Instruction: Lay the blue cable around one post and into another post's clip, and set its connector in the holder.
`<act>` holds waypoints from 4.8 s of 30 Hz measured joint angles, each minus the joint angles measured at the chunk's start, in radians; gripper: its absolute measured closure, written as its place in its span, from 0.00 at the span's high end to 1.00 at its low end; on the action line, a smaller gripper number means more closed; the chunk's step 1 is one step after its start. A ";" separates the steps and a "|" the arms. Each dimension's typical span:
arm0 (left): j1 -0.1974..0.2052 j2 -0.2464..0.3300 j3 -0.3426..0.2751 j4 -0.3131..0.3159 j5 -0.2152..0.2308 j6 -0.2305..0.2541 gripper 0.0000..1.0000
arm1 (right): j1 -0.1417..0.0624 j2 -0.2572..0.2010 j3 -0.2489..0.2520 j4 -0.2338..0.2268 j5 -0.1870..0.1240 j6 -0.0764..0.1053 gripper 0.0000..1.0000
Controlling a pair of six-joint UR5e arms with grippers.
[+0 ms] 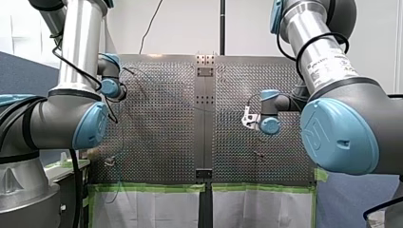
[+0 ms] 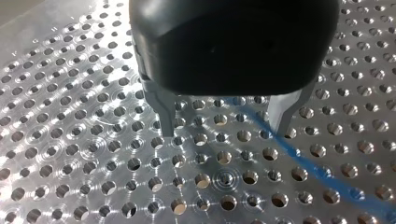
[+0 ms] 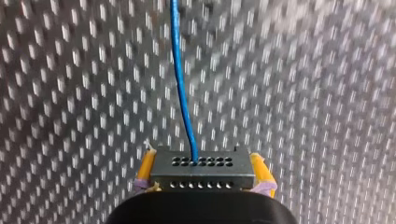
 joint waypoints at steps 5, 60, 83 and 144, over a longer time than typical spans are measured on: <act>-0.001 0.000 0.000 0.001 0.000 0.001 0.98 | -0.046 0.000 0.046 -0.046 0.009 0.025 0.00; -0.006 0.000 0.009 0.016 0.022 -0.008 0.98 | -0.482 0.341 0.391 -0.414 0.006 0.000 0.00; -0.059 0.000 0.009 -0.024 0.093 -0.039 0.98 | -0.479 0.355 0.352 -0.437 -0.136 -0.054 0.00; -0.174 0.036 -0.313 -0.200 0.016 0.261 0.98 | -0.434 0.324 0.347 -0.401 -0.198 -0.041 0.00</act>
